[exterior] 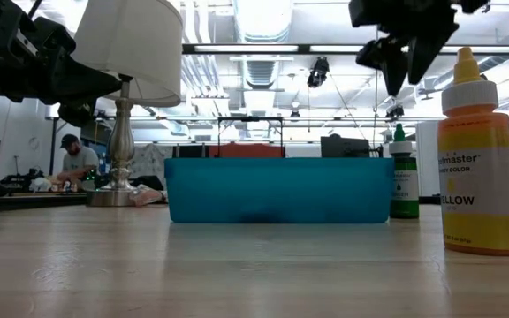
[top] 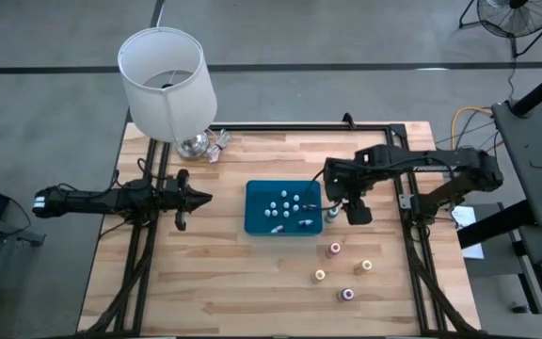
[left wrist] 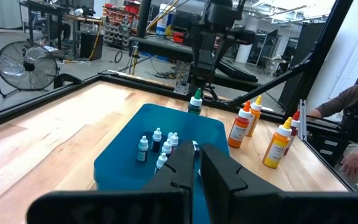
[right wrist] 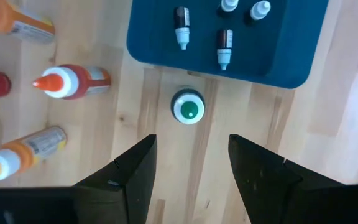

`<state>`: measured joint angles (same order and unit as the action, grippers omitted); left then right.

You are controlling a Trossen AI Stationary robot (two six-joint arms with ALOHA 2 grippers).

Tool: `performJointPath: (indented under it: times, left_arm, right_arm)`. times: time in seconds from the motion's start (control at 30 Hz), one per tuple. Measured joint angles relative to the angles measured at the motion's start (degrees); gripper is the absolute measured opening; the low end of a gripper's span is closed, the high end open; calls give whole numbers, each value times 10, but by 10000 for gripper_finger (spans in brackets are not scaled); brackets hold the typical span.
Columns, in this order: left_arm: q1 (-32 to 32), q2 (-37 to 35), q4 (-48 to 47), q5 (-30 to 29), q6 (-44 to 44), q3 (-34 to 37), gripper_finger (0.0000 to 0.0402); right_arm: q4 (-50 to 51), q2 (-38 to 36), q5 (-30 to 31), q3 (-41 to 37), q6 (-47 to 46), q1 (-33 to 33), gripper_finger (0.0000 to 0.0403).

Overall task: Pick & Place food coloring
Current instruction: Put the large green food coloring bottle into the blue bin

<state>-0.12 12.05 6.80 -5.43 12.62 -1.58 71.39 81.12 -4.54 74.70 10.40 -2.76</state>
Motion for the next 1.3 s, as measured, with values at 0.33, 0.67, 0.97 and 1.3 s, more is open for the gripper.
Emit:
performJointPath:
  times: [0.33,0.67,0.97,1.3]
  left_arm:
    - [0,0,0,0,0,0,2]
    - [0,0,0,0,0,0,2]
    - [0,0,0,0,0,0,2]
    - [0,0,0,0,0,0,2]
  right_arm:
    - [-62,0,0,-65,16,-9,192]
    - [-128,0,-5,-121,16,-9,192]
    - [-166,0,-5,-152,16,-9,192]
    - [-203,0,-6,-174,16,-9,192]
